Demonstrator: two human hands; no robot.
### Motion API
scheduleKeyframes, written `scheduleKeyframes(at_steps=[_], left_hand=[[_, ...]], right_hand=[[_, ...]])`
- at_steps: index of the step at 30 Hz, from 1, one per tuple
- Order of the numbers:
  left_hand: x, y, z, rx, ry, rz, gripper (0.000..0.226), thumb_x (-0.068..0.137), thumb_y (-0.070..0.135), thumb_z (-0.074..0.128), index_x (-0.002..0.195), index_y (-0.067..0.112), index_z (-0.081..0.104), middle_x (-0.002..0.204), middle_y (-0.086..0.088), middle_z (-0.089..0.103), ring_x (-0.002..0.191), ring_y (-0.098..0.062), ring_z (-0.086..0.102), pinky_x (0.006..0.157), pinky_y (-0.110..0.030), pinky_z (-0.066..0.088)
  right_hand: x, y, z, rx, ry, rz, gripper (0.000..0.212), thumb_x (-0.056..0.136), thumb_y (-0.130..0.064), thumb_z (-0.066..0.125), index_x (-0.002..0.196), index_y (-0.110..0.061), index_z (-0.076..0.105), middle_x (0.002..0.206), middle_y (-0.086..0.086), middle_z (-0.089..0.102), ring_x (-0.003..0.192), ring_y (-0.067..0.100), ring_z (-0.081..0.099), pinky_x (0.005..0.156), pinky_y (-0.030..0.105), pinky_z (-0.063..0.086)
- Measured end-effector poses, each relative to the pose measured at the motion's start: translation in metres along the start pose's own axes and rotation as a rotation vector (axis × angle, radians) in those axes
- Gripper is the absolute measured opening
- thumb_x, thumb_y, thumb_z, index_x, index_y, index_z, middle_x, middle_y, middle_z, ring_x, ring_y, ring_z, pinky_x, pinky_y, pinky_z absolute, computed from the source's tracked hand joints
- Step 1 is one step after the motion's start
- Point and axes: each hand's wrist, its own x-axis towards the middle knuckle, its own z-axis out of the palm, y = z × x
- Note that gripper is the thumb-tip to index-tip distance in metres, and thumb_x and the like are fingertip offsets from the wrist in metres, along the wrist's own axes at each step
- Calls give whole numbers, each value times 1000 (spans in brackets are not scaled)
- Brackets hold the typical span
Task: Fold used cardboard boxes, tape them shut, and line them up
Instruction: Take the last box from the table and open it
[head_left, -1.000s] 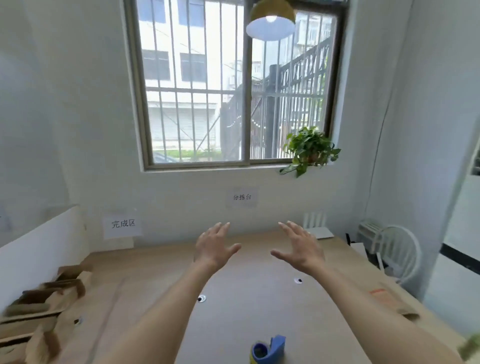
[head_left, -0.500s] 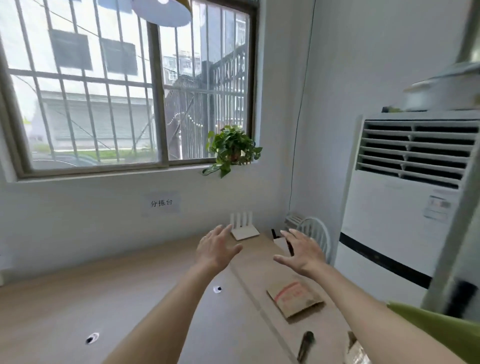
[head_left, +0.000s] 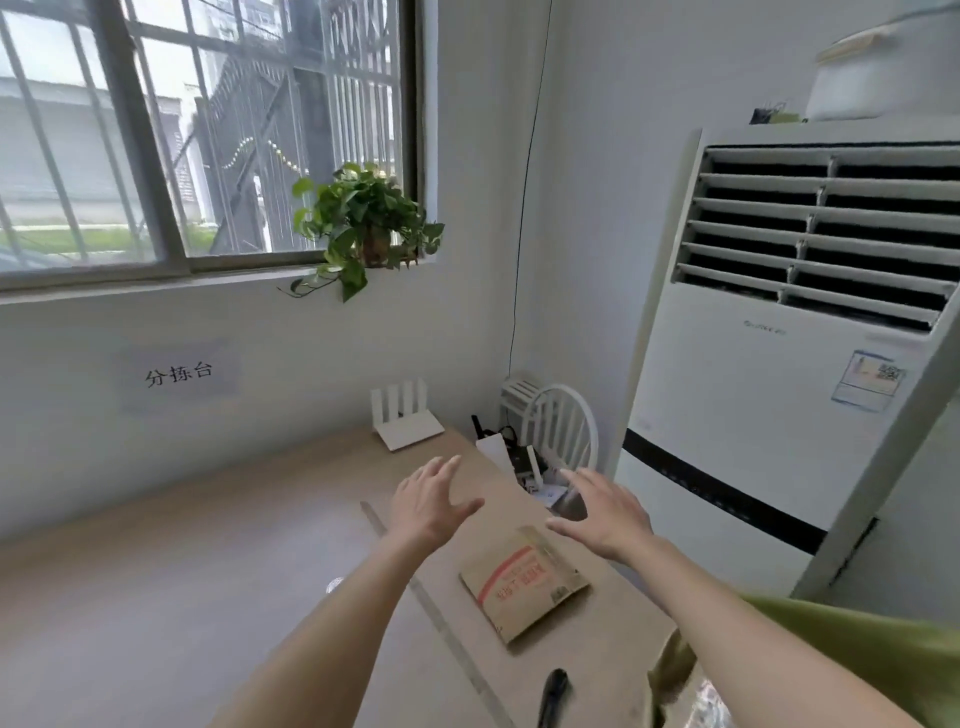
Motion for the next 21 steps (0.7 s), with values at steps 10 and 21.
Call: scheduleKeyframes(at_steps=[10, 21], left_hand=[[109, -29, 112, -138, -237, -90, 83, 89, 65, 57, 157, 27, 26, 159, -2, 33, 144, -22, 35, 113, -38, 36], [145, -72, 278, -180, -518, -307, 90, 88, 68, 56, 159, 29, 16, 161, 0, 29, 140, -22, 42, 104, -38, 45]], right_hand=[[114, 46, 74, 19, -189, 94, 87, 87, -70, 58, 159, -33, 23, 164, -7, 25, 148, 18, 30, 117, 40, 30], [207, 116, 220, 108, -470, 143, 90, 83, -75, 58, 157, -38, 24, 161, -11, 31, 142, 17, 38, 109, 44, 41]])
